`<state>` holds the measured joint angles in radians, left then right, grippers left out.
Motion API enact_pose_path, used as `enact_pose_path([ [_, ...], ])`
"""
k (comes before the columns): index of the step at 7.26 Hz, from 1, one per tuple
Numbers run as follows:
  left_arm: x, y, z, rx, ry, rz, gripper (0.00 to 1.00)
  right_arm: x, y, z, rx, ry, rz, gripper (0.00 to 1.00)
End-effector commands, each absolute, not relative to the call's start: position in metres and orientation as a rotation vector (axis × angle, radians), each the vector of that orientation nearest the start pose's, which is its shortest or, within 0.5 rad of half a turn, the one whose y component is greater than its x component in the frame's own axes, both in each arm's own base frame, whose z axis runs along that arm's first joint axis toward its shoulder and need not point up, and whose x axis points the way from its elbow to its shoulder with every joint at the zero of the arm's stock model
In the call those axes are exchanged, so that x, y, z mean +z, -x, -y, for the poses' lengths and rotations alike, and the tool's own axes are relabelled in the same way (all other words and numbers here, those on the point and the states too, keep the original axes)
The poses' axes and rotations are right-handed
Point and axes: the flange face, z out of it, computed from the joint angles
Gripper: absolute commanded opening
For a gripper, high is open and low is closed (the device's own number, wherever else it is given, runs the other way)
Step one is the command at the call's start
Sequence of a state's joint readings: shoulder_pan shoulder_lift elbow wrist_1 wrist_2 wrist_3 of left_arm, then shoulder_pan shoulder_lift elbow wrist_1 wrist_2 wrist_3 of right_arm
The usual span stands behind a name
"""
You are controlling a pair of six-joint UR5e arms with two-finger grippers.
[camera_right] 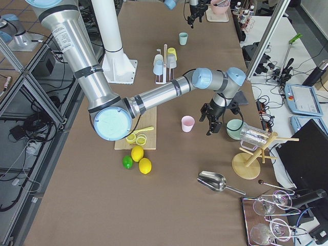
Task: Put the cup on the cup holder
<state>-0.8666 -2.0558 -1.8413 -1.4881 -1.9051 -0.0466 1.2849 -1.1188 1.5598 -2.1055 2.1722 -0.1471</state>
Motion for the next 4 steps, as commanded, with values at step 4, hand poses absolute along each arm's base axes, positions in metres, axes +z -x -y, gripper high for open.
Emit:
enact_pose_path([
  [4,0.301,-0.404,0.487,1.074,-0.429,-0.329,0.98,0.420,0.202,0.620,-0.488,0.159,0.559,1.00],
])
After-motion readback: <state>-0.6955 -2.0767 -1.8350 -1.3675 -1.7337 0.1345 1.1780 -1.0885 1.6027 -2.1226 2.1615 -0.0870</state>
